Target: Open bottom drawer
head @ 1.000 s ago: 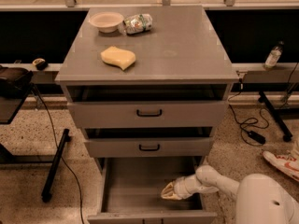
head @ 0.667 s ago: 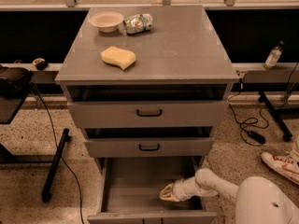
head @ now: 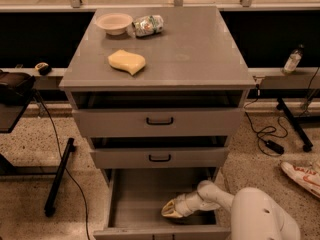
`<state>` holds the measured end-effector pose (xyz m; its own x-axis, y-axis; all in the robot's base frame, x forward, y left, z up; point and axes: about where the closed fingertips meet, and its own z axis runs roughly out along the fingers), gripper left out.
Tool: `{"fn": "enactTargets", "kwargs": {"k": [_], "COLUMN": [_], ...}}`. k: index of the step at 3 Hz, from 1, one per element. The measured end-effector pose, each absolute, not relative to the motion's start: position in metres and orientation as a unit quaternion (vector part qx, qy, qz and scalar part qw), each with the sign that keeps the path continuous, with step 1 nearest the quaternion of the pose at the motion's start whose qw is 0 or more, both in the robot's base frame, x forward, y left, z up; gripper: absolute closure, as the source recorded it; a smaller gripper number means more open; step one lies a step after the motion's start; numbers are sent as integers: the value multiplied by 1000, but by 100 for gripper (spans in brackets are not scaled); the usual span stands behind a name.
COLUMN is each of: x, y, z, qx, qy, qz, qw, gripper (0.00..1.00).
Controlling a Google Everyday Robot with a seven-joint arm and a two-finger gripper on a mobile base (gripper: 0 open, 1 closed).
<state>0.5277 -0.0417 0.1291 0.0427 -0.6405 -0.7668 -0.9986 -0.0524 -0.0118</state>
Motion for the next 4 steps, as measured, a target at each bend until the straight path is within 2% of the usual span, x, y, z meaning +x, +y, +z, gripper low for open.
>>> {"fn": "enactTargets", "kwargs": {"k": [2,3,4], "x": [526,494,485], "y": [-16,-30,-38], "z": [114,124,130], "qx": [-664,-649,-642], "qy": [584,596,604], "qz": [329,346,351], "qw": [333,322,316], "gripper": [100,100,100]}}
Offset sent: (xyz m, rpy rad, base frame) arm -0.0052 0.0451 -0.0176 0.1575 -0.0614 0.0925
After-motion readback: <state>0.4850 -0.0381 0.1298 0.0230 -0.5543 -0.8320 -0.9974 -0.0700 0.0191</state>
